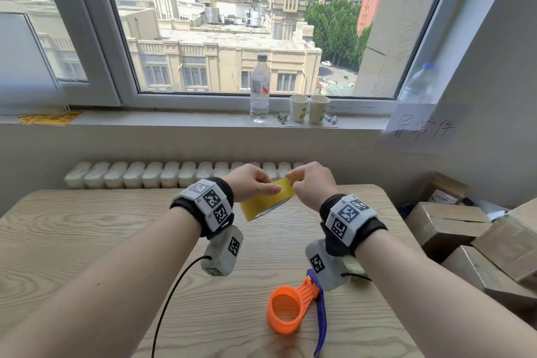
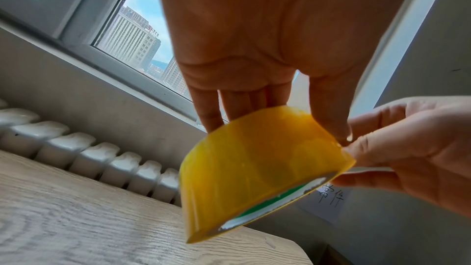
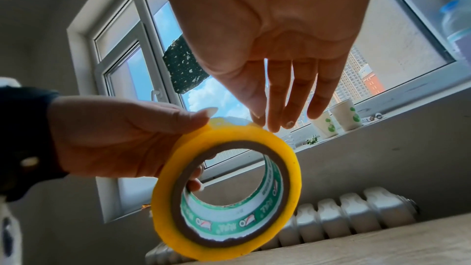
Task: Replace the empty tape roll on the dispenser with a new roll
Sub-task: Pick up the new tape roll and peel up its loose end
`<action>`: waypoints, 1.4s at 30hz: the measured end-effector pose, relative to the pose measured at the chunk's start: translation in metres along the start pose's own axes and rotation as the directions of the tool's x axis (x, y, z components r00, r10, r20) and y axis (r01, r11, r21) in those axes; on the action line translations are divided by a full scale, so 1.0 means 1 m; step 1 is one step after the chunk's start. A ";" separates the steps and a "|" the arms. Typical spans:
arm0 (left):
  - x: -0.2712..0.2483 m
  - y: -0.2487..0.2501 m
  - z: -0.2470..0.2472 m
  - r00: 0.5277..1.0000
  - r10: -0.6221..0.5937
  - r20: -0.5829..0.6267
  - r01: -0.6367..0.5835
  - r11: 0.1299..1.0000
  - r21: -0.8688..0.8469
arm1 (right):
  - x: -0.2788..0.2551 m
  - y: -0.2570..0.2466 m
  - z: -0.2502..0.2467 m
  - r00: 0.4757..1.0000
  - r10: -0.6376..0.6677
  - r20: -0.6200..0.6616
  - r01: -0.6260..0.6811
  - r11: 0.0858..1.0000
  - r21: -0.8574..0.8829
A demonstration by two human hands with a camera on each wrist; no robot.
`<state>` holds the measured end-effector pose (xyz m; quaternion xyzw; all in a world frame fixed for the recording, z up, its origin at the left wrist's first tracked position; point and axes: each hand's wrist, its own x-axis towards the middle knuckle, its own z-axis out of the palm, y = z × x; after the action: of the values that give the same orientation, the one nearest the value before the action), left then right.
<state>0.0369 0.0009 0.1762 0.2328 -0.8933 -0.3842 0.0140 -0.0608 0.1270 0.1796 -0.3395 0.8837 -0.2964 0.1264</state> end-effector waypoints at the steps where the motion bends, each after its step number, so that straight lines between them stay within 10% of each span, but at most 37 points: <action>1: 0.000 0.000 0.000 1.000 -0.004 0.001 0.004 1.000 0.011 | 0.000 -0.001 0.000 1.000 -0.003 -0.005 0.003 1.000 -0.013; 42: -0.014 0.008 -0.002 0.999 0.007 0.035 -0.013 0.980 0.199 | -0.018 -0.012 -0.001 0.994 -0.050 -0.094 0.027 0.971 -0.238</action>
<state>0.0466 0.0105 0.1848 0.2220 -0.9285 -0.2968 -0.0226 -0.0420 0.1322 0.1880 -0.3541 0.9111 -0.2081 0.0354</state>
